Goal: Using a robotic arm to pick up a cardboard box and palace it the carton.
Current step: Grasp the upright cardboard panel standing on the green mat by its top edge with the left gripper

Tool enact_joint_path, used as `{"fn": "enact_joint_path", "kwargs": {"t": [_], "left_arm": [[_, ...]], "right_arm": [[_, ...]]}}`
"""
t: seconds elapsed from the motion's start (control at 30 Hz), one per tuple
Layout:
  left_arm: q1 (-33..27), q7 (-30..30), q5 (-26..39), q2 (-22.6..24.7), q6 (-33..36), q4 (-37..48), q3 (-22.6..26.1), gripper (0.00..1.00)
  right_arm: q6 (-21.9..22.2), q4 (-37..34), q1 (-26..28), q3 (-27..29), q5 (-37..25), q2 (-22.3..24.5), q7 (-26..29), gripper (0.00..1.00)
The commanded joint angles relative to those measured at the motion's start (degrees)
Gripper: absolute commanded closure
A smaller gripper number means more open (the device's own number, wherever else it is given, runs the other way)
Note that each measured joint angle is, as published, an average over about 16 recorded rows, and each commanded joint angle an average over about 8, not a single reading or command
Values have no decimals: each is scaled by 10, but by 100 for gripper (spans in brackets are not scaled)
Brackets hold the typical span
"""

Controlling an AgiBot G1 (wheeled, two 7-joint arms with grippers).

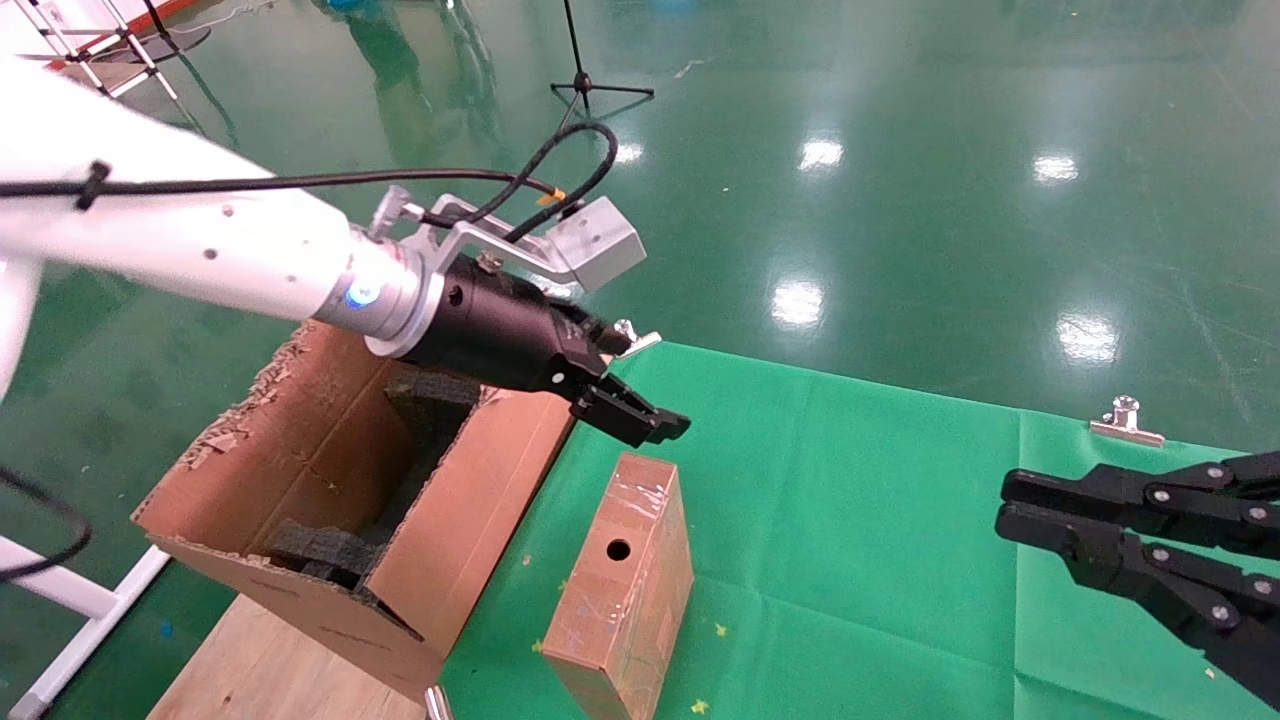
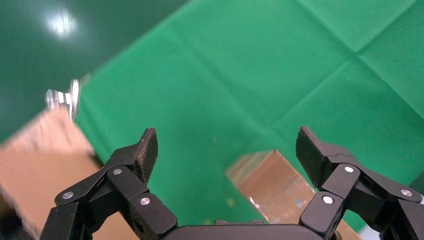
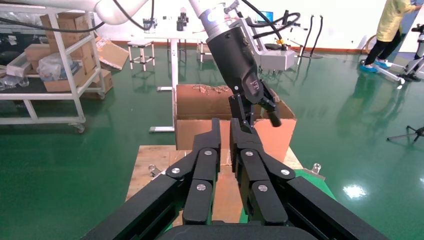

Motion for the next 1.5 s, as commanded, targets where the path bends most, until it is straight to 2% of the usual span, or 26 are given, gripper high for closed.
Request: {"fn": "enact_joint_path", "kwargs": {"t": [0.03,0.13,0.23,0.43,0.77,1.2,1.23,1.3,1.33,1.47,1.5], "left_arm": [[-25,-58,30,18,29,1,16,0],[-57,-152,48,37,45,3,53,0],[-80,-233,35,46,49,3,89,0],[-95,-318,-44,44,46,4,146,0],[-127,-355,-79,45,41,3,254,0],[-135,-354,-100,63,33,4,330,0],[-136,-354,-102,63,32,4,333,0],[-137,-352,-104,65,31,4,338,1],[-137,-352,-104,65,30,4,339,9],[-138,-351,-106,65,29,4,341,59],[-138,-351,-105,65,29,4,341,72]], "right_arm": [[0,0,0,0,0,0,0,100],[0,0,0,0,0,0,0,100],[0,0,0,0,0,0,0,100],[0,0,0,0,0,0,0,100],[0,0,0,0,0,0,0,100],[0,0,0,0,0,0,0,99],[0,0,0,0,0,0,0,92],[0,0,0,0,0,0,0,67],[0,0,0,0,0,0,0,55],[0,0,0,0,1,0,0,6],[0,0,0,0,1,0,0,0]]}}
